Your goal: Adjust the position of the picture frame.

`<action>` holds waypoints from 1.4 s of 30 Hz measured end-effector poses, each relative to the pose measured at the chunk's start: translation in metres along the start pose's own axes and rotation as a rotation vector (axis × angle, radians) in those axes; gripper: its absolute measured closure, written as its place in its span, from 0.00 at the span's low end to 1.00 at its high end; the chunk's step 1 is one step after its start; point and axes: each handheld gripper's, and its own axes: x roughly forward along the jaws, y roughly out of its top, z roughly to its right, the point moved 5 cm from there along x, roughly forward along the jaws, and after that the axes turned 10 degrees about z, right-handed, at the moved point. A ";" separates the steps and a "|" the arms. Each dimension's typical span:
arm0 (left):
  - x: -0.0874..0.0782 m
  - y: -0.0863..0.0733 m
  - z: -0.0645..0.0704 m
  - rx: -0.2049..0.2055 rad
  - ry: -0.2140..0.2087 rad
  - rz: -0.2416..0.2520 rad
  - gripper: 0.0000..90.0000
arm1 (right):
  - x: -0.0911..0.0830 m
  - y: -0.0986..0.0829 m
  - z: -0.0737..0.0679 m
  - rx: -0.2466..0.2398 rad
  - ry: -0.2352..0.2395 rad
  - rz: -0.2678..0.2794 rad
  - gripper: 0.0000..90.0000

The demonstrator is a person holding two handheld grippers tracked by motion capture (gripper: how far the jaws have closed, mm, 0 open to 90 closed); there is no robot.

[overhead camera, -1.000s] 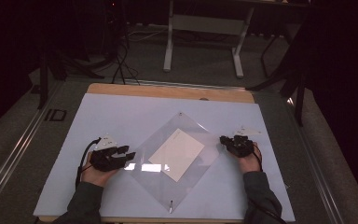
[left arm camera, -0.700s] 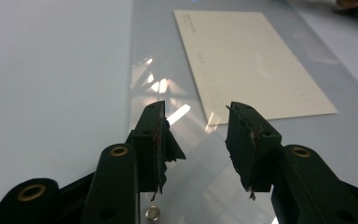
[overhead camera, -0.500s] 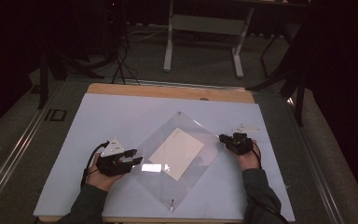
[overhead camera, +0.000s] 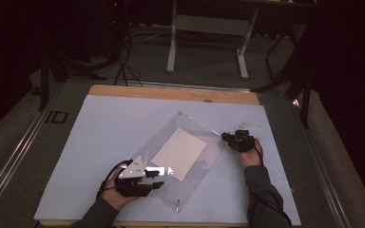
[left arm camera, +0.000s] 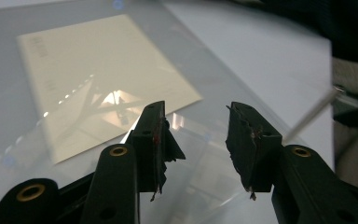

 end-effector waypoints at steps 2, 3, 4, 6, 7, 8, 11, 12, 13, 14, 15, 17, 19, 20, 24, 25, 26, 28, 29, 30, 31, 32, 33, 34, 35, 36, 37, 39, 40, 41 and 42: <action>0.003 0.001 0.006 0.003 -0.045 0.018 0.63 | 0.001 0.000 0.000 0.006 0.001 0.004 0.95; 0.004 0.000 0.008 0.007 -0.059 0.018 0.63 | 0.001 0.000 0.000 0.007 0.000 0.005 0.95; 0.004 0.000 0.010 0.009 -0.069 0.020 0.63 | 0.001 0.000 0.000 0.008 0.001 0.005 0.95; 0.007 -0.001 0.013 0.015 -0.090 0.014 0.63 | 0.001 0.000 0.001 0.007 0.002 0.005 0.95; 0.008 -0.001 0.014 0.017 -0.095 0.009 0.63 | 0.002 0.001 0.001 0.007 0.000 0.003 0.95; 0.011 -0.002 0.016 0.017 -0.107 0.007 0.63 | 0.002 0.001 0.001 0.008 0.000 0.002 0.95; 0.014 -0.003 0.021 0.026 -0.136 -0.007 0.63 | 0.004 0.002 0.001 0.014 -0.001 0.003 0.95; 0.015 -0.004 0.023 0.027 -0.141 -0.009 0.63 | 0.004 0.002 0.002 0.015 0.000 0.002 0.94; 0.016 -0.005 0.024 0.028 -0.147 -0.011 0.63 | 0.004 0.002 0.002 0.019 0.002 0.003 0.94; 0.017 -0.005 0.025 0.028 -0.152 -0.010 0.62 | 0.004 0.002 0.002 0.021 0.004 0.004 0.94; 0.017 -0.006 0.027 0.031 -0.161 -0.013 0.62 | 0.004 0.002 0.002 0.020 0.006 0.004 0.94; 0.019 -0.007 0.031 0.031 -0.180 -0.016 0.62 | 0.004 0.002 0.002 0.017 0.005 0.004 0.94; 0.025 -0.008 0.035 0.041 -0.195 -0.031 0.61 | 0.004 0.002 0.002 0.018 0.006 0.004 0.94; 0.027 -0.009 0.037 0.046 -0.203 -0.041 0.61 | 0.004 0.002 0.002 0.016 0.006 0.004 0.94; 0.036 -0.009 0.044 0.054 -0.229 -0.048 0.63 | 0.005 0.002 0.002 0.019 0.004 0.005 0.94; 0.039 -0.008 0.045 0.062 -0.234 -0.054 0.64 | 0.005 0.002 0.002 0.022 0.003 0.006 0.94; 0.041 -0.008 0.047 0.068 -0.237 -0.059 0.65 | 0.005 0.002 0.002 0.023 0.004 0.006 0.94; 0.046 -0.009 0.050 0.079 -0.240 -0.069 0.67 | 0.005 0.003 0.002 0.024 0.003 0.005 0.94; 0.048 -0.009 0.051 0.080 -0.245 -0.071 0.68 | 0.006 0.003 0.002 0.025 0.003 0.006 0.94; 0.050 -0.009 0.051 0.083 -0.247 -0.075 0.70 | 0.006 0.003 0.002 0.028 0.002 0.007 0.94; 0.052 -0.008 0.052 0.090 -0.245 -0.076 0.71 | 0.006 0.003 0.002 0.029 0.001 0.007 0.94; 0.054 -0.008 0.053 0.087 -0.248 -0.074 0.73 | 0.007 0.003 0.002 0.033 -0.001 0.009 0.94; 0.055 -0.008 0.053 0.094 -0.252 -0.078 0.76 | 0.007 0.003 0.002 0.034 -0.001 0.010 0.94; 0.056 -0.008 0.054 0.099 -0.251 -0.080 0.78 | 0.007 0.003 0.002 0.034 -0.002 0.009 0.94; 0.058 -0.008 0.054 0.103 -0.253 -0.082 0.79 | 0.007 0.003 0.002 0.035 -0.003 0.009 0.94; 0.059 -0.009 0.055 0.108 -0.254 -0.084 0.81 | 0.007 0.003 0.002 0.036 -0.003 0.009 0.94; 0.060 -0.009 0.055 0.109 -0.252 -0.088 0.83 | 0.007 0.003 0.002 0.035 -0.002 0.010 0.94; 0.061 -0.010 0.054 0.116 -0.243 -0.092 0.86 | 0.007 0.003 0.002 0.034 -0.003 0.009 0.94; 0.061 -0.010 0.053 0.115 -0.241 -0.090 0.89 | 0.007 0.003 0.002 0.034 -0.003 0.010 0.94; 0.061 -0.010 0.053 0.114 -0.243 -0.088 0.90 | 0.007 0.003 0.002 0.035 -0.003 0.010 0.94; 0.061 -0.010 0.053 0.121 -0.242 -0.091 0.90 | 0.007 0.003 0.002 0.034 -0.003 0.010 0.94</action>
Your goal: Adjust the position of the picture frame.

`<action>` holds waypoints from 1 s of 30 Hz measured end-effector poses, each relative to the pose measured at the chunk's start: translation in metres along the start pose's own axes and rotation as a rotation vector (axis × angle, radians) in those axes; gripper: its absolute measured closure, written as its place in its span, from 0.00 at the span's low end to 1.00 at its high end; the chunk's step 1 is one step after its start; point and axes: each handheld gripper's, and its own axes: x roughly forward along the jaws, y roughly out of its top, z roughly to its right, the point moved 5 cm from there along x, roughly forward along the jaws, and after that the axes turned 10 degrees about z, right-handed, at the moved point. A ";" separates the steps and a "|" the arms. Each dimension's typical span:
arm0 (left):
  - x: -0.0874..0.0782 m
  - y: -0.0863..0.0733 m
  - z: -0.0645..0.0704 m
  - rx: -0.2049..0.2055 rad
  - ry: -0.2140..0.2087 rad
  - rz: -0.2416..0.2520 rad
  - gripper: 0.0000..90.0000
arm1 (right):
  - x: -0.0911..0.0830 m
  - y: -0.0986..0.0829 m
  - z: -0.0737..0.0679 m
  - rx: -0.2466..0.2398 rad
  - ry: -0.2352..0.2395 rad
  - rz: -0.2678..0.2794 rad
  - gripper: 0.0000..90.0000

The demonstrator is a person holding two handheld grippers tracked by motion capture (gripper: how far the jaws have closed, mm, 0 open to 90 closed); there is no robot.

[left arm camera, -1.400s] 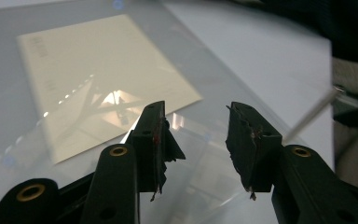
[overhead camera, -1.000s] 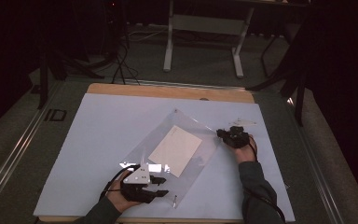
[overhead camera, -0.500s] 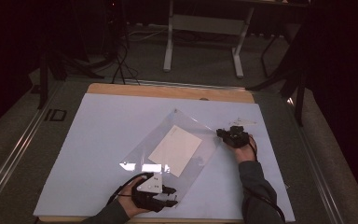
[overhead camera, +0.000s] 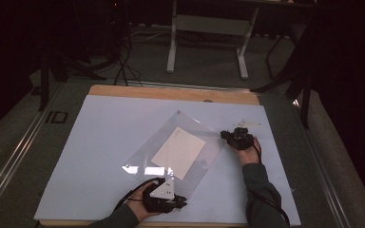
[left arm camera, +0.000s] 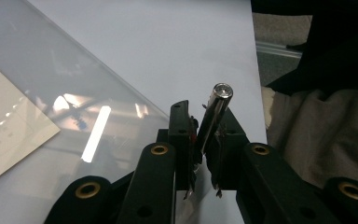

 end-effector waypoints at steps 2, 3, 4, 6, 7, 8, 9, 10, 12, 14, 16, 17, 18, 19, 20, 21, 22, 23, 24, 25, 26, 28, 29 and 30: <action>0.000 0.000 0.000 0.000 0.002 0.002 0.91 | 0.000 0.000 0.000 0.003 -0.002 0.000 0.94; 0.001 0.000 0.000 0.000 0.001 0.003 0.90 | 0.001 0.000 0.000 0.002 -0.003 0.001 0.94; 0.001 0.000 0.001 0.004 -0.001 0.005 0.88 | 0.001 0.000 0.000 0.002 -0.003 0.001 0.94; 0.004 0.000 0.002 0.021 0.007 -0.006 0.85 | 0.001 0.001 0.000 0.005 -0.004 0.000 0.94; 0.005 0.000 0.002 0.033 0.019 -0.010 0.85 | 0.002 0.001 0.000 0.007 -0.005 0.000 0.94; 0.005 0.000 0.001 0.039 0.033 -0.012 0.88 | 0.002 0.001 0.000 0.009 -0.005 0.001 0.94; 0.005 0.001 0.001 0.042 0.030 -0.013 0.92 | 0.002 0.001 0.000 0.013 -0.005 0.001 0.94; 0.005 0.001 0.002 0.054 0.035 -0.017 0.92 | 0.002 0.001 0.000 0.013 -0.006 0.001 0.94; 0.005 0.003 0.003 0.092 0.055 -0.037 0.93 | 0.003 0.002 0.000 0.016 -0.009 -0.001 0.94; 0.004 0.006 0.004 0.124 0.074 -0.051 0.93 | 0.005 0.003 0.001 0.023 -0.009 0.002 0.94; 0.004 0.008 0.002 0.128 0.085 -0.055 0.93 | 0.007 0.004 0.002 0.034 -0.008 0.004 0.94; 0.003 0.008 0.002 0.132 0.092 -0.057 0.93 | 0.008 0.005 0.002 0.039 -0.007 0.004 0.94; 0.002 0.009 0.001 0.132 0.103 -0.058 0.93 | 0.010 0.007 0.001 0.040 -0.009 0.005 0.94; 0.000 0.009 0.000 0.139 0.112 -0.062 0.93 | 0.012 0.008 0.001 0.042 -0.007 0.006 0.94; -0.002 0.010 -0.001 0.144 0.125 -0.070 0.93 | 0.015 0.011 0.000 0.045 -0.002 0.004 0.94; -0.004 0.012 -0.002 0.140 0.136 -0.065 0.93 | 0.018 0.013 -0.001 0.041 0.000 0.003 0.94; -0.007 0.013 -0.004 0.142 0.153 -0.065 0.92 | 0.021 0.016 -0.002 0.045 0.002 0.005 0.94; -0.010 0.014 -0.005 0.142 0.168 -0.064 0.92 | 0.025 0.019 -0.003 0.051 0.006 0.008 0.94; -0.012 0.015 -0.007 0.136 0.173 -0.061 0.92 | 0.029 0.022 -0.004 0.051 0.006 0.009 0.94; -0.015 0.015 -0.008 0.130 0.181 -0.057 0.92 | 0.032 0.025 -0.006 0.053 0.009 0.007 0.94; -0.017 0.015 -0.009 0.129 0.190 -0.059 0.92 | 0.036 0.028 -0.008 0.051 0.013 0.006 0.94; -0.020 0.015 -0.010 0.126 0.196 -0.054 0.92 | 0.045 0.035 -0.013 0.045 0.024 0.003 0.94; -0.021 0.016 -0.009 0.125 0.200 -0.052 0.92 | 0.049 0.038 -0.016 0.038 0.028 0.003 0.93; -0.022 0.016 -0.008 0.127 0.202 -0.049 0.92 | 0.054 0.041 -0.020 0.038 0.034 -0.001 0.93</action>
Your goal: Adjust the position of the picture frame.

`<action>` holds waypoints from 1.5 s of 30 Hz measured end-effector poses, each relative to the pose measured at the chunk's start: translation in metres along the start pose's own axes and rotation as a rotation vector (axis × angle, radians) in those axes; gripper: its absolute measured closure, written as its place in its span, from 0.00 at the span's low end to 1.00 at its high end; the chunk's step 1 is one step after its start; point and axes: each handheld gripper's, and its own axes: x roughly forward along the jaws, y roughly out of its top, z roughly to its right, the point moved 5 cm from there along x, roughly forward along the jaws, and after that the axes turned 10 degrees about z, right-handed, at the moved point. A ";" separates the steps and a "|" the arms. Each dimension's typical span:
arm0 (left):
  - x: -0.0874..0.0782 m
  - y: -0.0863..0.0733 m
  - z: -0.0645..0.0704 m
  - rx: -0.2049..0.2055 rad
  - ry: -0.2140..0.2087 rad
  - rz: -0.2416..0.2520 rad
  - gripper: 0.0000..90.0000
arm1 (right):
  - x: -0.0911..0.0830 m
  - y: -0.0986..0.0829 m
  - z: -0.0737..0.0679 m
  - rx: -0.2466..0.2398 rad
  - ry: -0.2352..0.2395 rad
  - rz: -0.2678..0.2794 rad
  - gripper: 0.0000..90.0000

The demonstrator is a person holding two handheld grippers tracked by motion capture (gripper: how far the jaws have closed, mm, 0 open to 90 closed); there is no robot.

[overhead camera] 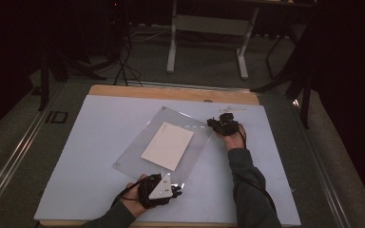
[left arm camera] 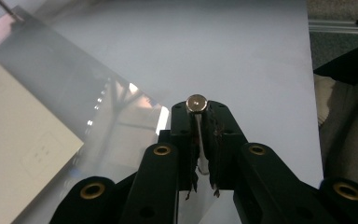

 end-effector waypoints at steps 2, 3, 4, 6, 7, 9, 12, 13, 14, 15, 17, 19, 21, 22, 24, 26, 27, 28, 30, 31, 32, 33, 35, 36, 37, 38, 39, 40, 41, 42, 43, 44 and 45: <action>-0.001 0.002 0.002 0.009 0.003 -0.003 0.91 | 0.009 0.005 -0.007 -0.003 0.015 -0.001 0.93; -0.002 0.002 0.003 0.013 0.006 -0.006 0.91 | 0.015 0.008 -0.012 -0.005 0.020 -0.004 0.93; -0.002 0.003 0.004 0.020 0.010 -0.013 0.91 | 0.019 0.010 -0.015 -0.005 0.026 -0.005 0.93; -0.002 0.002 0.006 0.033 0.018 -0.025 0.91 | 0.029 0.016 -0.025 -0.006 0.039 0.001 0.93; -0.002 0.002 0.007 0.037 0.023 -0.025 0.91 | 0.035 0.020 -0.031 -0.002 0.049 0.002 0.93; -0.003 0.003 0.006 0.029 0.029 -0.027 0.91 | 0.045 0.026 -0.041 -0.010 0.059 -0.001 0.93; -0.005 0.003 0.003 0.012 0.043 -0.023 0.91 | 0.059 0.034 -0.053 -0.023 0.070 -0.009 0.92; -0.005 0.003 0.003 0.011 0.049 -0.023 0.91 | 0.065 0.036 -0.058 -0.026 0.077 -0.012 0.92; -0.005 0.003 0.001 0.012 0.050 -0.034 0.91 | 0.070 0.037 -0.061 -0.027 0.080 -0.015 0.92; -0.005 0.004 0.001 0.014 0.052 -0.035 0.91 | 0.075 0.039 -0.065 -0.023 0.087 -0.011 0.92; -0.002 0.006 0.000 0.012 0.056 -0.037 0.91 | 0.082 0.041 -0.070 -0.014 0.093 -0.009 0.92; 0.002 0.009 -0.001 0.015 0.058 -0.036 0.91 | 0.088 0.043 -0.075 -0.015 0.103 -0.012 0.92; 0.010 0.011 -0.002 0.017 0.048 -0.037 0.91 | 0.094 0.045 -0.080 -0.022 0.107 -0.013 0.92; 0.016 0.012 -0.001 0.021 0.046 -0.035 0.91 | 0.097 0.047 -0.082 -0.027 0.106 -0.018 0.91; 0.025 0.014 -0.001 0.029 0.039 -0.042 0.91 | 0.102 0.048 -0.087 -0.049 0.105 -0.032 0.91; 0.032 0.015 -0.001 0.028 0.031 -0.043 0.91 | 0.106 0.047 -0.089 -0.042 0.113 -0.036 0.91; 0.035 0.015 -0.001 0.024 0.027 -0.048 0.91 | 0.108 0.045 -0.089 -0.044 0.113 -0.045 0.91; 0.040 0.012 -0.002 0.028 0.021 -0.062 0.91 | 0.109 0.043 -0.090 -0.035 0.111 -0.050 0.91; 0.047 0.006 -0.001 0.023 0.005 -0.086 0.92 | 0.113 0.036 -0.087 -0.017 0.102 -0.063 0.92; 0.048 0.004 -0.002 0.020 0.001 -0.071 0.92 | 0.115 0.032 -0.086 -0.020 0.093 -0.077 0.92; 0.047 0.003 -0.003 0.010 -0.004 -0.062 0.92 | 0.115 0.030 -0.086 -0.013 0.095 -0.065 0.92; 0.047 0.003 -0.002 0.013 -0.002 -0.058 0.91 | 0.115 0.030 -0.085 -0.011 0.102 -0.063 0.91; 0.045 0.003 -0.002 0.006 -0.010 -0.051 0.82 | 0.114 0.029 -0.084 -0.038 0.104 -0.076 0.84; 0.043 0.003 -0.002 -0.009 -0.027 -0.035 0.79 | 0.113 0.029 -0.085 -0.040 0.108 -0.081 0.82; 0.041 0.002 -0.003 -0.012 -0.029 -0.036 0.73 | 0.112 0.028 -0.085 -0.054 0.116 -0.090 0.78; 0.039 0.001 -0.004 -0.021 -0.033 -0.041 0.70 | 0.110 0.028 -0.085 -0.064 0.119 -0.094 0.76; 0.037 -0.001 -0.004 -0.029 -0.037 -0.041 0.69 | 0.108 0.027 -0.084 -0.072 0.123 -0.094 0.75; 0.034 -0.003 -0.004 -0.041 -0.043 -0.037 0.67 | 0.106 0.027 -0.084 -0.075 0.124 -0.095 0.73; 0.031 -0.004 -0.004 -0.062 -0.059 -0.032 0.65 | 0.103 0.026 -0.083 -0.078 0.125 -0.095 0.72; 0.028 -0.005 -0.005 -0.091 -0.068 -0.020 0.64 | 0.100 0.025 -0.082 -0.084 0.123 -0.099 0.72; 0.024 -0.005 -0.005 -0.096 -0.064 -0.007 0.63 | 0.096 0.023 -0.081 -0.089 0.117 -0.100 0.71; 0.020 -0.005 -0.006 -0.103 -0.066 0.004 0.63 | 0.092 0.022 -0.079 -0.092 0.117 -0.093 0.70; 0.016 -0.006 -0.008 -0.114 -0.061 0.013 0.63 | 0.087 0.020 -0.078 -0.085 0.122 -0.089 0.70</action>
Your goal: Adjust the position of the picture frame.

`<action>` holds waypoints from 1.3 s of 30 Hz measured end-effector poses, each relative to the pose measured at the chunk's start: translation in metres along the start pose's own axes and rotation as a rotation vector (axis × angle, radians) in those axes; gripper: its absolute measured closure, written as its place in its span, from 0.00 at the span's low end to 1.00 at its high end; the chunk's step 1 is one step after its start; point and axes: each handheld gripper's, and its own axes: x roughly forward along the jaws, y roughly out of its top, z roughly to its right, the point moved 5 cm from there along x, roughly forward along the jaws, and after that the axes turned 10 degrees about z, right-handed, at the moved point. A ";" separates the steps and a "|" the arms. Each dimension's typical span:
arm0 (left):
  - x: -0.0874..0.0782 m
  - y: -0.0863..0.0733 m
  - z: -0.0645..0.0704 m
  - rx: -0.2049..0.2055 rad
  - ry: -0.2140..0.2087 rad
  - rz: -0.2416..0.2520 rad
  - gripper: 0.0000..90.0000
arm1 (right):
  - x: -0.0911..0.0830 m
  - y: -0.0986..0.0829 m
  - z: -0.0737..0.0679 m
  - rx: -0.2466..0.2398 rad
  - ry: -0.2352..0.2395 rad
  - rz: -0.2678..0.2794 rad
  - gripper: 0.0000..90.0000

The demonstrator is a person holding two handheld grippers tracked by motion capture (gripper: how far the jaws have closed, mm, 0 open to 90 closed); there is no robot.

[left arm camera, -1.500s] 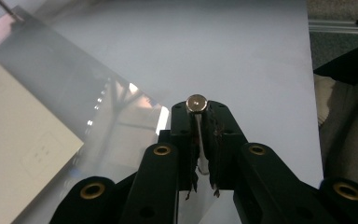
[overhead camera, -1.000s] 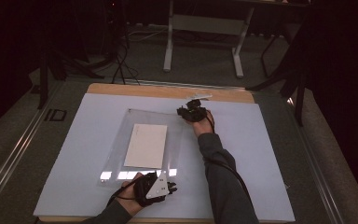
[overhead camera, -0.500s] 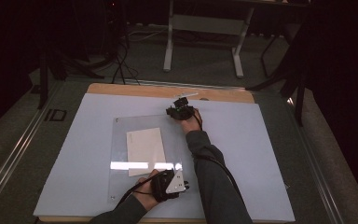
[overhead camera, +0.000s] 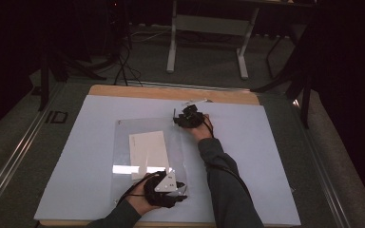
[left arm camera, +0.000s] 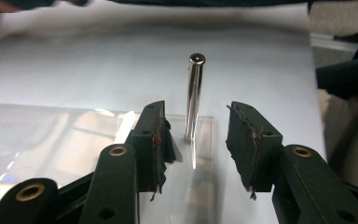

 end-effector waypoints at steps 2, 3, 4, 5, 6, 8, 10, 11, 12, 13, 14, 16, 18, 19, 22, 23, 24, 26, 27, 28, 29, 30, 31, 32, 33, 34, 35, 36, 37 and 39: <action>-0.006 -0.001 -0.004 -0.021 0.016 0.009 0.63 | -0.009 -0.005 0.001 -0.011 0.006 0.005 0.69; -0.010 -0.001 -0.009 -0.034 0.034 0.021 0.63 | -0.013 -0.008 0.002 -0.018 0.006 0.006 0.69; -0.013 -0.001 -0.014 -0.044 0.051 0.025 0.63 | -0.018 -0.011 0.003 -0.018 0.009 0.009 0.68; -0.015 -0.002 -0.019 -0.063 0.074 0.032 0.63 | -0.023 -0.014 0.004 -0.016 0.009 0.008 0.68; -0.017 -0.002 -0.025 -0.077 0.099 0.035 0.63 | -0.028 -0.016 0.004 -0.018 0.009 0.006 0.68; -0.019 -0.002 -0.036 -0.116 0.133 0.049 0.63 | -0.036 -0.023 0.003 -0.029 0.016 0.005 0.68; -0.021 -0.002 -0.048 -0.141 0.171 0.069 0.63 | -0.043 -0.027 0.000 -0.042 0.023 0.005 0.68; -0.021 -0.002 -0.054 -0.160 0.183 0.075 0.63 | -0.047 -0.029 -0.002 -0.042 0.029 0.009 0.68; -0.021 -0.003 -0.059 -0.170 0.193 0.076 0.63 | -0.050 -0.031 -0.004 -0.040 0.041 0.016 0.67; -0.021 -0.003 -0.066 -0.181 0.224 0.075 0.63 | -0.053 -0.033 -0.006 -0.041 0.048 0.019 0.67; -0.020 -0.003 -0.071 -0.184 0.239 0.075 0.63 | -0.057 -0.035 -0.008 -0.051 0.055 0.026 0.67; -0.019 -0.002 -0.082 -0.205 0.274 0.104 0.62 | -0.063 -0.039 -0.013 -0.066 0.063 0.030 0.67; -0.017 -0.002 -0.090 -0.204 0.296 0.103 0.62 | -0.068 -0.046 -0.016 -0.084 0.075 0.028 0.67; -0.015 -0.001 -0.095 -0.203 0.315 0.106 0.62 | -0.070 -0.048 -0.017 -0.089 0.079 0.027 0.67; -0.011 0.000 -0.111 -0.212 0.346 0.109 0.63 | -0.079 -0.059 -0.021 -0.106 0.090 0.023 0.67; -0.010 0.000 -0.116 -0.215 0.355 0.108 0.63 | -0.083 -0.062 -0.023 -0.110 0.094 0.024 0.67; -0.008 0.000 -0.120 -0.221 0.362 0.103 0.63 | -0.087 -0.065 -0.024 -0.109 0.102 0.027 0.67; -0.004 0.000 -0.132 -0.218 0.382 0.079 0.63 | -0.095 -0.070 -0.028 -0.120 0.114 0.030 0.67; -0.002 0.000 -0.137 -0.219 0.384 0.068 0.63 | -0.100 -0.073 -0.031 -0.124 0.123 0.028 0.67; 0.001 0.000 -0.142 -0.223 0.391 0.066 0.63 | -0.104 -0.076 -0.034 -0.131 0.131 0.028 0.67; 0.002 0.000 -0.146 -0.226 0.394 0.058 0.63 | -0.112 -0.080 -0.039 -0.139 0.146 0.035 0.67; 0.004 0.000 -0.150 -0.229 0.394 0.054 0.63 | -0.112 -0.080 -0.039 -0.139 0.146 0.035 0.67; 0.006 0.000 -0.154 -0.227 0.400 0.051 0.63 | -0.117 -0.082 -0.041 -0.137 0.155 0.043 0.67; 0.007 0.000 -0.158 -0.226 0.405 0.048 0.63 | -0.120 -0.084 -0.043 -0.137 0.161 0.045 0.67; 0.009 0.000 -0.161 -0.228 0.406 0.046 0.64 | -0.124 -0.086 -0.046 -0.142 0.167 0.045 0.67; 0.010 0.000 -0.165 -0.227 0.413 0.047 0.64 | -0.127 -0.088 -0.049 -0.145 0.175 0.046 0.67; 0.011 0.001 -0.168 -0.226 0.421 0.048 0.64 | -0.130 -0.090 -0.052 -0.148 0.183 0.048 0.67; 0.011 0.001 -0.171 -0.232 0.425 0.050 0.64 | -0.132 -0.093 -0.054 -0.154 0.191 0.045 0.67; 0.012 0.001 -0.175 -0.237 0.430 0.047 0.64 | -0.135 -0.095 -0.057 -0.159 0.198 0.042 0.67; 0.014 0.000 -0.182 -0.243 0.450 0.039 0.64 | -0.139 -0.100 -0.063 -0.165 0.208 0.038 0.67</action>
